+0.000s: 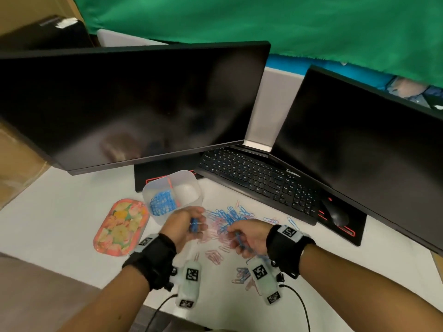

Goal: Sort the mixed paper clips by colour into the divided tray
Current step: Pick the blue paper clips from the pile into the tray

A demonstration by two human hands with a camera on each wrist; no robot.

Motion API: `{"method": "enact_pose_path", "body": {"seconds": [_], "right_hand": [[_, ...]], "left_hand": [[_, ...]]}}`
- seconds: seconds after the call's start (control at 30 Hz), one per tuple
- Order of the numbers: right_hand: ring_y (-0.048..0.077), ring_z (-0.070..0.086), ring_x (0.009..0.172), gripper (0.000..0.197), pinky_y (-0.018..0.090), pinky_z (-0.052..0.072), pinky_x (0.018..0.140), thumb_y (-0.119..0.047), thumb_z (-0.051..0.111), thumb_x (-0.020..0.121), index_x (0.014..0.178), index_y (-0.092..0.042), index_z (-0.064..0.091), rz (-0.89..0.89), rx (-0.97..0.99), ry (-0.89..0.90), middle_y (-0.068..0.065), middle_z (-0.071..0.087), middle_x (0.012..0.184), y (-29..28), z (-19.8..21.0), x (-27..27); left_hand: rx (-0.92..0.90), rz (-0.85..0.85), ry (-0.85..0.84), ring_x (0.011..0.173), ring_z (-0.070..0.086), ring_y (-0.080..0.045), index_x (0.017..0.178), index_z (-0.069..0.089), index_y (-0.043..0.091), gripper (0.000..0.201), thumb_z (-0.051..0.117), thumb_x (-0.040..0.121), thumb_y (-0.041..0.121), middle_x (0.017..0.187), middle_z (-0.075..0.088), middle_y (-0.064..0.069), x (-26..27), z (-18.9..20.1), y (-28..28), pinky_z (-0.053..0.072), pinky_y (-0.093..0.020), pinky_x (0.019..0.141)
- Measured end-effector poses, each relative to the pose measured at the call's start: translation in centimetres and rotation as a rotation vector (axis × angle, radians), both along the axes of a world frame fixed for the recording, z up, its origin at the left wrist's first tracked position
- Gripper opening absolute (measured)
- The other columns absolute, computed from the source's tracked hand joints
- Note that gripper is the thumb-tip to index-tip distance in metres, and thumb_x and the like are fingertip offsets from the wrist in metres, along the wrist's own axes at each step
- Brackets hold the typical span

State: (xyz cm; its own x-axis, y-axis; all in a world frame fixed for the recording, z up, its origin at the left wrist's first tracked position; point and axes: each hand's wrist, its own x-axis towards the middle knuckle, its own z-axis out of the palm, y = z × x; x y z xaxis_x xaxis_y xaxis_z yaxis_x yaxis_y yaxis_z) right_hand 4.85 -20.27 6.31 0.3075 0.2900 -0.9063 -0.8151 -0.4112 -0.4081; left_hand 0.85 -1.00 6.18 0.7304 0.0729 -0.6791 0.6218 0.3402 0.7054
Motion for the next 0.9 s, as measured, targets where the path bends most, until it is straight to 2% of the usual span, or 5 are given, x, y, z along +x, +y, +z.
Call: {"method": "enact_pose_path", "body": {"seconds": [0.2,0.43,0.67,0.77,0.9], "right_hand": [[0.028,0.054,0.064,0.014,0.028,0.055,0.049,-0.003,0.047,0.09,0.076,-0.003,0.05,-0.125,0.219,-0.067,0.017,0.049,0.083,7.3,3.0,2.5],[0.027,0.055,0.073,0.012,0.037,0.055,0.071,0.002,0.041,0.089,0.081,-0.003,0.047,-0.069,0.221,-0.133,0.013,0.045,0.087,15.2,5.0,4.9],[0.03,0.059,0.088,0.006,0.041,0.05,0.097,0.001,0.046,0.088,0.085,-0.002,0.05,-0.002,0.116,-0.216,0.016,0.051,0.086,16.9,4.5,5.7],[0.025,0.058,0.07,0.016,0.039,0.053,0.088,0.007,0.042,0.089,0.079,-0.004,0.051,-0.029,0.104,-0.3,0.015,0.053,0.075,15.1,4.7,5.6],[0.022,0.06,0.067,0.01,0.037,0.054,0.082,-0.001,0.053,0.091,0.098,0.004,0.059,0.05,0.008,-0.405,0.013,0.059,0.076,10.8,3.6,5.2]], "left_hand": [[0.128,0.249,-0.031,0.064,0.055,-0.019,0.093,0.059,0.009,0.012,0.049,0.095,0.016,0.074,0.056,-0.007,2.5,1.9,4.7,0.052,-0.031,0.056],[0.24,0.343,-0.014,0.072,0.053,-0.02,0.108,0.056,0.012,0.015,0.047,0.097,0.017,0.08,0.052,-0.008,2.6,2.7,6.4,0.046,-0.03,0.067],[0.416,0.25,-0.005,0.108,0.049,-0.025,0.113,0.058,0.018,0.02,0.049,0.096,0.024,0.114,0.05,-0.007,2.4,2.7,7.1,0.047,-0.043,0.1],[0.452,0.198,-0.057,0.101,0.056,-0.026,0.086,0.061,0.025,0.012,0.053,0.094,0.024,0.107,0.06,-0.008,2.5,2.4,6.6,0.05,-0.042,0.094],[0.518,-0.018,-0.192,0.07,0.06,-0.015,0.086,0.065,0.017,0.019,0.05,0.093,0.008,0.083,0.065,-0.005,2.6,1.9,4.6,0.05,-0.027,0.066]]}}
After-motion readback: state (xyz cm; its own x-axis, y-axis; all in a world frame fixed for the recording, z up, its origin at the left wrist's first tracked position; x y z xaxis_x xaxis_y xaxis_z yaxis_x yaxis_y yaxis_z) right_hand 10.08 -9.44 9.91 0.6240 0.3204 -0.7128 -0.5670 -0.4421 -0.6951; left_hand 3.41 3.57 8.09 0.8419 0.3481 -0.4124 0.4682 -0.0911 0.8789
